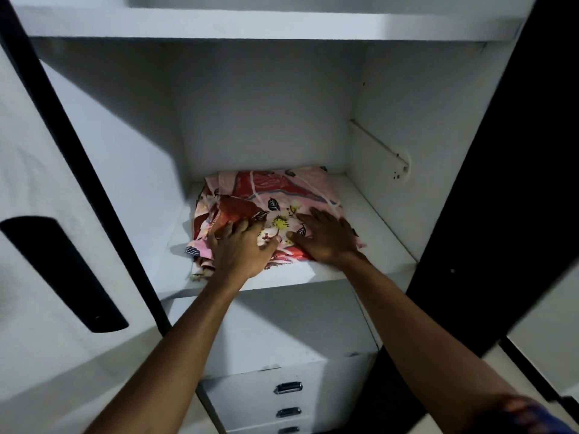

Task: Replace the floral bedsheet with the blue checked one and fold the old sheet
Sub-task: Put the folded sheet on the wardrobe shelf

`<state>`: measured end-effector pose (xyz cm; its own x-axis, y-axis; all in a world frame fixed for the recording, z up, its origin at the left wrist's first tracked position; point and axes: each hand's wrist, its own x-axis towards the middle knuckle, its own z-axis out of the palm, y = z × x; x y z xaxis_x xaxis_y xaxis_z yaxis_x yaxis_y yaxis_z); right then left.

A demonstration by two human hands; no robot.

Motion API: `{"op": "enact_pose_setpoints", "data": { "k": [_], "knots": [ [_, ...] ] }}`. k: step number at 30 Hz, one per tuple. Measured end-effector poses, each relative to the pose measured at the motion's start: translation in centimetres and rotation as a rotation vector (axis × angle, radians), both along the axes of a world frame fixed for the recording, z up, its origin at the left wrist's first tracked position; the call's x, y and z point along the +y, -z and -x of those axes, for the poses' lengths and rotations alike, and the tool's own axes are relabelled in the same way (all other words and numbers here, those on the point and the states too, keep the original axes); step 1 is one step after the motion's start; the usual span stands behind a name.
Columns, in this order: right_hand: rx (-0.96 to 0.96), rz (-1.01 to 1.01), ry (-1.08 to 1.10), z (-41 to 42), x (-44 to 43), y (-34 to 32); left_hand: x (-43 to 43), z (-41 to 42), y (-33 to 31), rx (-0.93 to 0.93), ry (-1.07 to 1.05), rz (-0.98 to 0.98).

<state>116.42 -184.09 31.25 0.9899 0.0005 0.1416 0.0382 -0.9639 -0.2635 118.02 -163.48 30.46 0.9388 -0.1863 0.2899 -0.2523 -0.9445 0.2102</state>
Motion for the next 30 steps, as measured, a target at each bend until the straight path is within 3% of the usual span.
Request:
{"op": "enact_pose_setpoints", "data": {
  "k": [3,6,12,16,21,24,30],
  "knots": [
    [-0.077,0.017,0.013,1.8,-0.3,0.6,0.1,2.0,0.4,-0.236,0.069,0.101],
    [-0.231,-0.011,-0.030,5.0,-0.6,0.9,0.3,4.7,1.8,-0.395,0.310,0.253],
    [-0.371,-0.169,-0.041,14.4,-0.6,4.3,-3.0,13.7,5.7,-0.432,0.617,0.336],
    [-0.232,-0.394,-0.045,22.5,-2.3,9.2,-6.8,18.8,11.3,-0.098,0.675,0.357],
    [0.176,-0.334,0.209,31.8,-9.2,18.4,-12.8,23.4,19.2,0.448,0.738,0.132],
    [0.351,-0.339,0.416,36.6,-15.1,23.5,-17.4,25.4,22.3,0.636,0.741,0.086],
    [0.527,-0.632,0.871,48.4,-27.6,31.8,-31.1,28.8,27.6,0.891,0.782,-0.104]
  ]
}}
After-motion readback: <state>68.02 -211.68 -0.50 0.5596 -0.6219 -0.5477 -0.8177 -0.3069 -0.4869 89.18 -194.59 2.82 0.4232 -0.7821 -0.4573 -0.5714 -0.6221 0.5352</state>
